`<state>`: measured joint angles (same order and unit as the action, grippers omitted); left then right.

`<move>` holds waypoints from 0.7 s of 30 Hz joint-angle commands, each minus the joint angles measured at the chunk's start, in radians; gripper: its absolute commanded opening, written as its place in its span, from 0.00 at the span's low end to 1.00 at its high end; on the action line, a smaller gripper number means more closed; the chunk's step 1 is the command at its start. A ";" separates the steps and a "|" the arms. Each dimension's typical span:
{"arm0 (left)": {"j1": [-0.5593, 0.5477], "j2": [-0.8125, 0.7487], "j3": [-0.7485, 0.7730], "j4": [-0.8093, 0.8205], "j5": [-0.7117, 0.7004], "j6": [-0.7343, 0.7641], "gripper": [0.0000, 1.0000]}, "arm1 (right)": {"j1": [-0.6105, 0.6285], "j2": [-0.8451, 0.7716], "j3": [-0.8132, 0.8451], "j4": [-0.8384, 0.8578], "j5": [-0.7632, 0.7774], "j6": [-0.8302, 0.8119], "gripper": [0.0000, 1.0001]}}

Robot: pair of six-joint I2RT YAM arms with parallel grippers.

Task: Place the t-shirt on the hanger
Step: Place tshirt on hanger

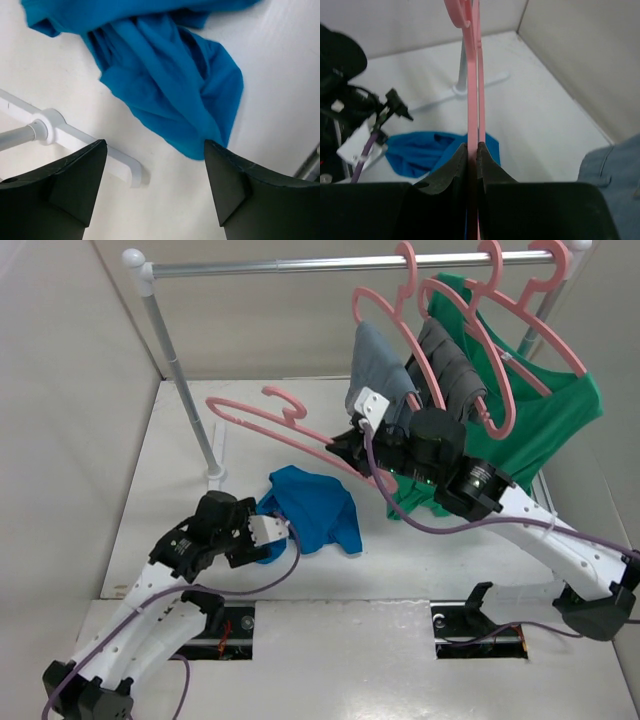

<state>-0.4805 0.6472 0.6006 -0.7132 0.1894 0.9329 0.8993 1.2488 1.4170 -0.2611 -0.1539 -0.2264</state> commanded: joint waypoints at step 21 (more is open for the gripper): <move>0.069 0.525 0.178 0.132 0.101 -0.186 0.01 | 0.010 -0.308 -0.365 -0.129 0.189 0.128 0.00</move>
<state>-0.4149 1.2034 0.7292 -0.5579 0.2794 0.7109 0.9043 0.9703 1.0492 -0.4160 0.0029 -0.1150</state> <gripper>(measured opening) 0.031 0.123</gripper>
